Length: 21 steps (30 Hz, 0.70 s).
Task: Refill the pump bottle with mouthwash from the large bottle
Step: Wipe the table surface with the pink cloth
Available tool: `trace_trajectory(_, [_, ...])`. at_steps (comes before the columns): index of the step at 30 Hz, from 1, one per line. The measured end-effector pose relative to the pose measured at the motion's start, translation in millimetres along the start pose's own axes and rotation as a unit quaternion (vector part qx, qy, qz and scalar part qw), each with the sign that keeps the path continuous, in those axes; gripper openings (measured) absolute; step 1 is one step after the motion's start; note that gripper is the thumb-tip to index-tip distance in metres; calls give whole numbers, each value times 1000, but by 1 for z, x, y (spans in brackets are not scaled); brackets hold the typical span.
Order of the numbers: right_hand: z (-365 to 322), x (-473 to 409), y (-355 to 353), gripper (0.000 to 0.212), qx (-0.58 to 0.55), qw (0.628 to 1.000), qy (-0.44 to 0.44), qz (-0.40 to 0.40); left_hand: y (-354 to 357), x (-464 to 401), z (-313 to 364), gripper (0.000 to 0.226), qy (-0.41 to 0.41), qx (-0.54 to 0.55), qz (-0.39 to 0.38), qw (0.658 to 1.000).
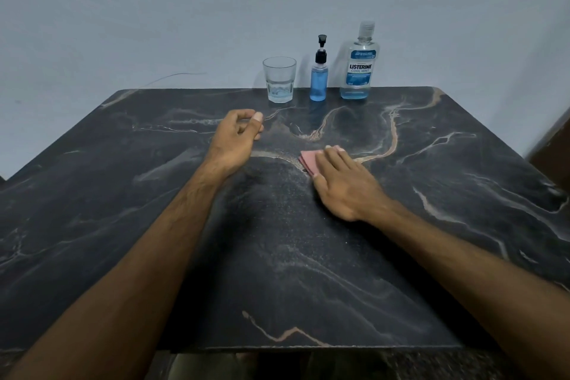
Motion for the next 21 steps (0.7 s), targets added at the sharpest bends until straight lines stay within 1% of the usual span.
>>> trace_trajectory(2, [17, 3, -7, 63, 13, 1000, 15, 14, -8, -2, -3, 25, -1, -1, 4, 1000])
trace_trajectory(5, [41, -22, -21, 58, 19, 995, 87, 36, -15, -4, -8, 26, -5, 2, 4, 1000])
trace_trajectory(7, [44, -45, -25, 57, 8, 991, 127, 37, -17, -3, -11, 24, -7, 8, 1, 1000])
trace_trajectory(9, [36, -68, -22, 59, 3, 989, 141, 42, -19, -3, -13, 24, -9, 17, 0, 1000])
trace_trajectory(11, [20, -85, -16, 59, -1, 990, 133, 41, -22, -3, -13, 25, -11, 20, -1, 1000])
trace_trajectory(15, [-25, -101, 2, 61, -13, 996, 88, 25, -28, -3, -12, 24, -12, 25, 10, 1000])
trace_trajectory(21, [-88, -82, 25, 61, -20, 1000, -2, 5, -31, 0, -8, 26, -15, 30, 21, 999])
Point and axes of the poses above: each hand's wrist, its own x-axis away from the middle knuckle, its own y-axis out of the palm, z = x × y, the point moved 5 cm from there along -x, towards the middle knuckle, and after that the axes turned 9 degrees about -x, right-handed, at the moved point
